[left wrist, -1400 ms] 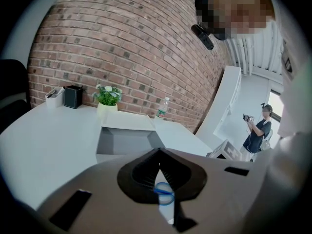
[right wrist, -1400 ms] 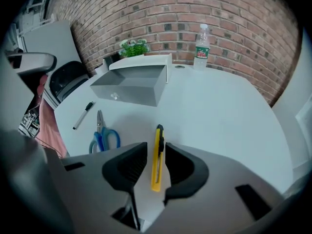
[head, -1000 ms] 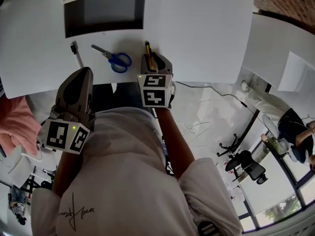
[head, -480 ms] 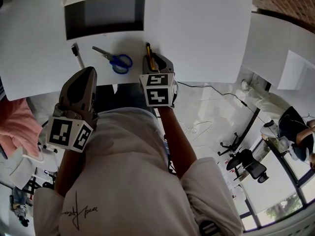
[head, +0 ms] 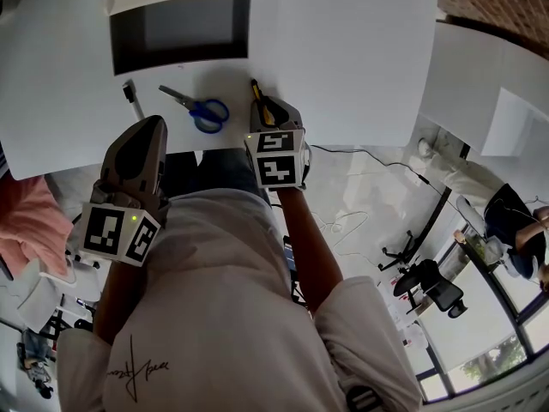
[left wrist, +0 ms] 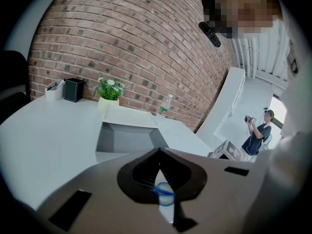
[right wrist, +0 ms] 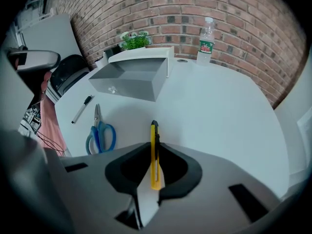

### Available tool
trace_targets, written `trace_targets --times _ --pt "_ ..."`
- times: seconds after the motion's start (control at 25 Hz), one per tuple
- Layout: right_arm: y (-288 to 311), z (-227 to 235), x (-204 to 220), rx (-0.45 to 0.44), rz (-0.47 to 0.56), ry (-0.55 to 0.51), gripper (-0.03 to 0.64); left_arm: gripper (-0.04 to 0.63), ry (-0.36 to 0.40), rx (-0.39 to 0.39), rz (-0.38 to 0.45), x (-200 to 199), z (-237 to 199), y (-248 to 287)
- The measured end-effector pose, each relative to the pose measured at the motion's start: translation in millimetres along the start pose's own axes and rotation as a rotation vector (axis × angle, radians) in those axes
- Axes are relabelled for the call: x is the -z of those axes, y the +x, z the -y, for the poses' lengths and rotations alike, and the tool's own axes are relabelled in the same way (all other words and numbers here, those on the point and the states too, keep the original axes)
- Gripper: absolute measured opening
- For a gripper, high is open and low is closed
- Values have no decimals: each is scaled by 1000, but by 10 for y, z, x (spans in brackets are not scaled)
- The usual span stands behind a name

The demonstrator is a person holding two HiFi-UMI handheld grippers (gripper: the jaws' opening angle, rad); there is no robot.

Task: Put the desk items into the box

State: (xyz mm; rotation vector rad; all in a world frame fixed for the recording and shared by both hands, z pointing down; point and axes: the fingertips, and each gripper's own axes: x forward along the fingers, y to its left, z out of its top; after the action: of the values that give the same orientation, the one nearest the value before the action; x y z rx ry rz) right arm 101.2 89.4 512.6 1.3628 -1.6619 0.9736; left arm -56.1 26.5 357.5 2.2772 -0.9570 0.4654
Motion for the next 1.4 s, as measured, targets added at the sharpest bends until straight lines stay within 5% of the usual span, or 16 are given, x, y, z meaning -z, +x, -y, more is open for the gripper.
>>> trace_targets --times 1.4 --pt "-212 -148 -172 -81 5 -42 63 5 3 -15 52 -207 -44 -20"
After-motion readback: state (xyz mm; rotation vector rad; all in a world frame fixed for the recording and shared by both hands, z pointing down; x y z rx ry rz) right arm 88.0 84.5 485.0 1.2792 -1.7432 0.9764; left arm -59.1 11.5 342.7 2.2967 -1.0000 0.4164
